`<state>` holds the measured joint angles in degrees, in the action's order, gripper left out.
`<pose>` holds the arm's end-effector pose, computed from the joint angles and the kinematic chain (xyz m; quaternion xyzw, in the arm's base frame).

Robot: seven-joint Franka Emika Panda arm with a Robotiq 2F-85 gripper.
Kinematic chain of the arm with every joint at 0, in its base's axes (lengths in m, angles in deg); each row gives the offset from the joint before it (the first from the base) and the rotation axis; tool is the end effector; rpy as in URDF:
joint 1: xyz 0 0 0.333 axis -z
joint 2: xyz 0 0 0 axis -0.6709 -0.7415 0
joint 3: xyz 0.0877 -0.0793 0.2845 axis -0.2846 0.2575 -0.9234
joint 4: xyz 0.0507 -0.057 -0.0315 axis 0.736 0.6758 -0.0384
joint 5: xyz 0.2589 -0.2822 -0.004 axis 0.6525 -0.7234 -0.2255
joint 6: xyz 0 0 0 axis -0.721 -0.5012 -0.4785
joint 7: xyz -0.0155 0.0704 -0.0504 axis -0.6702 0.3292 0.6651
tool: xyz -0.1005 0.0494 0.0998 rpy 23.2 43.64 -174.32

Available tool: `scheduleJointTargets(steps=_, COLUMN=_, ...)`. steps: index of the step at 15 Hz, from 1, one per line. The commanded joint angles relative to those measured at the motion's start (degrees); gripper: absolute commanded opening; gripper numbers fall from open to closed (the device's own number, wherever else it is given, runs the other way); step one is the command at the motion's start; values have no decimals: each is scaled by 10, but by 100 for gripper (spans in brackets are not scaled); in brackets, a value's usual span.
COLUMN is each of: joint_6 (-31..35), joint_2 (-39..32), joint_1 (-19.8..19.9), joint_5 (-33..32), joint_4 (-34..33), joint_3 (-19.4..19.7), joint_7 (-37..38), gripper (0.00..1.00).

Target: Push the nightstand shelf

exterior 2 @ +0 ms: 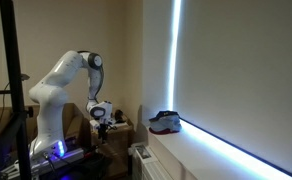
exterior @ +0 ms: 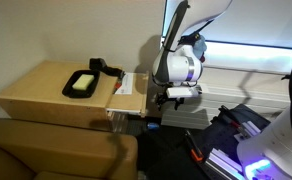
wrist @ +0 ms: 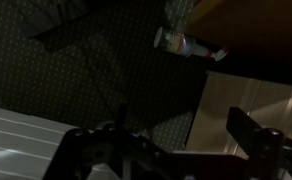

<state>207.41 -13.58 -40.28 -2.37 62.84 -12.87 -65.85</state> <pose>0.3962 0.0176 0.0005 -0.9790 0.1869 0.0626 0.0520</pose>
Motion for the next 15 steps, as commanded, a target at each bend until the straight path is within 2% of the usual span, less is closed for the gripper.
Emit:
scheduleJointTargets(steps=1, joint_6=4, joint_2=1, joint_1=19, joint_5=-51, joint_4=3, joint_3=-9, joint_7=39, gripper=100)
scheduleJointTargets(steps=3, joint_6=-1, joint_2=-7, joint_1=13, joint_5=-65, joint_4=-5, joint_3=1, joint_7=46, gripper=100)
scheduleJointTargets(steps=5, joint_6=24, joint_2=-39, joint_1=-13, joint_5=-91, joint_4=-24, joint_3=10, joint_7=82, gripper=100)
scheduleJointTargets(steps=9, joint_6=85, joint_2=-70, joint_1=-39, joint_5=-117, joint_4=-53, joint_3=-8, joint_7=120, gripper=100)
scheduleJointTargets(steps=13, joint_6=136, joint_2=-101, joint_1=-98, joint_5=-131, joint_4=-89, joint_3=17, joint_7=148, gripper=100)
scheduleJointTargets(steps=15, joint_6=146, joint_2=-115, joint_1=-104, joint_5=-134, joint_4=-113, joint_3=9, joint_7=157, gripper=100)
